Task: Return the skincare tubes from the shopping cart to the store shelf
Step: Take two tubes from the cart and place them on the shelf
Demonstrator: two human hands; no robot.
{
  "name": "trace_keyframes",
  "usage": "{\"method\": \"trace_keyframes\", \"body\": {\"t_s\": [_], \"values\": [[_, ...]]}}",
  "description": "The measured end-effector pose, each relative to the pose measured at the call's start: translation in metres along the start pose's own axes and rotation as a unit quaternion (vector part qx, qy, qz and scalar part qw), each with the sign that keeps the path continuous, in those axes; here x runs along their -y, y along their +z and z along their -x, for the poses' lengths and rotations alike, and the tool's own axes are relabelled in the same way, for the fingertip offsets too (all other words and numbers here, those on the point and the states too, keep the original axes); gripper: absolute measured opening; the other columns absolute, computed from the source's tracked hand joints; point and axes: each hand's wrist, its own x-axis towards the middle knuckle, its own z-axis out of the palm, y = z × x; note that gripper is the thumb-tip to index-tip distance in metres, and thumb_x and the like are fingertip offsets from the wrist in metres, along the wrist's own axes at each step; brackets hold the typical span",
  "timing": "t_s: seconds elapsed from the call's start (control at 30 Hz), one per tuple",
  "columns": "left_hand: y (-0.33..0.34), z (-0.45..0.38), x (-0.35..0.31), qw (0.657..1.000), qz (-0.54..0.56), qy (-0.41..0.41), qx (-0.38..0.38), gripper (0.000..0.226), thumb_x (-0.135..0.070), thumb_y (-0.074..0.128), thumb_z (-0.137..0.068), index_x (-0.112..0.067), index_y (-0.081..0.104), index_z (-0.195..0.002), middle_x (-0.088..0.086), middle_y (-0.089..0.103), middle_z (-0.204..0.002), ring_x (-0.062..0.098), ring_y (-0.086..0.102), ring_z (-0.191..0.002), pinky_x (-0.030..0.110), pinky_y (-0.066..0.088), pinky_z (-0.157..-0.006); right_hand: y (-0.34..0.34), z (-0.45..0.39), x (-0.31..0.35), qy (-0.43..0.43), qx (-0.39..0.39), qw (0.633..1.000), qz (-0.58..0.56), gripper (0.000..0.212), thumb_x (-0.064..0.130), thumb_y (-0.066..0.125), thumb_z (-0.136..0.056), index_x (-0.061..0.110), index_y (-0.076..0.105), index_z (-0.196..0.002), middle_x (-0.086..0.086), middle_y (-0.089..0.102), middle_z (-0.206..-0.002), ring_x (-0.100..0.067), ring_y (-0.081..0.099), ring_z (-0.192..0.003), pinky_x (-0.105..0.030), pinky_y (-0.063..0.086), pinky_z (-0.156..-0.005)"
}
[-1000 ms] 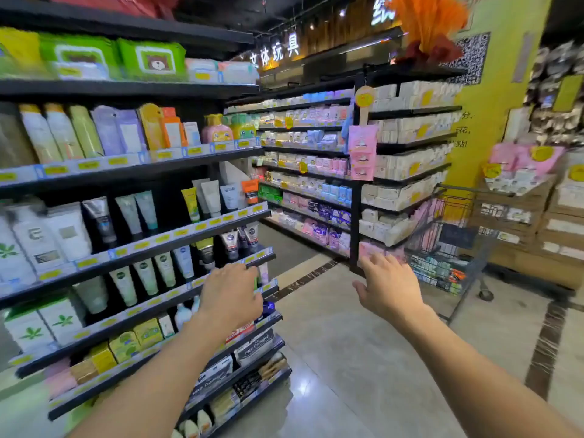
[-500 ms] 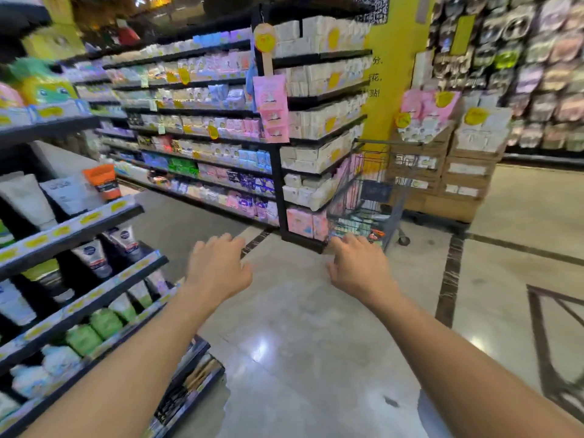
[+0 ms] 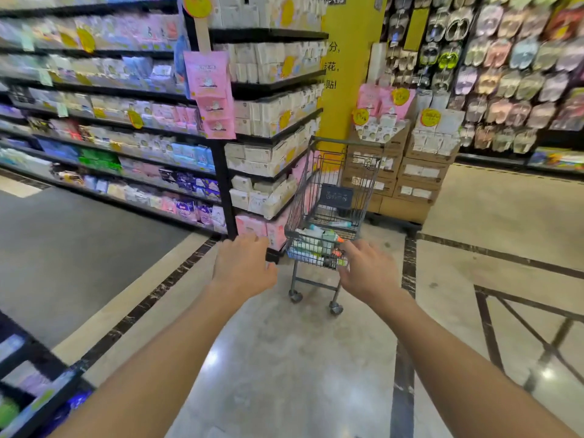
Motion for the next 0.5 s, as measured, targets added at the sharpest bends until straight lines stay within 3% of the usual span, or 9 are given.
{"method": "trace_keyframes", "body": {"t_s": [0.5], "values": [[0.102,-0.261,0.005,0.998,-0.007,0.043,0.040,0.047,-0.041,0.056,-0.086,-0.021,0.055,-0.128,0.004,0.063,-0.117,0.028,0.060,-0.107,0.039,0.048,-0.088,0.097,-0.228,-0.088,0.049,0.040,0.998,0.007,0.041,0.038,0.054,-0.090,0.025,0.048,-0.129,-0.003,0.060,-0.123,-0.028,0.050,-0.116,-0.044,0.048,-0.092]]}}
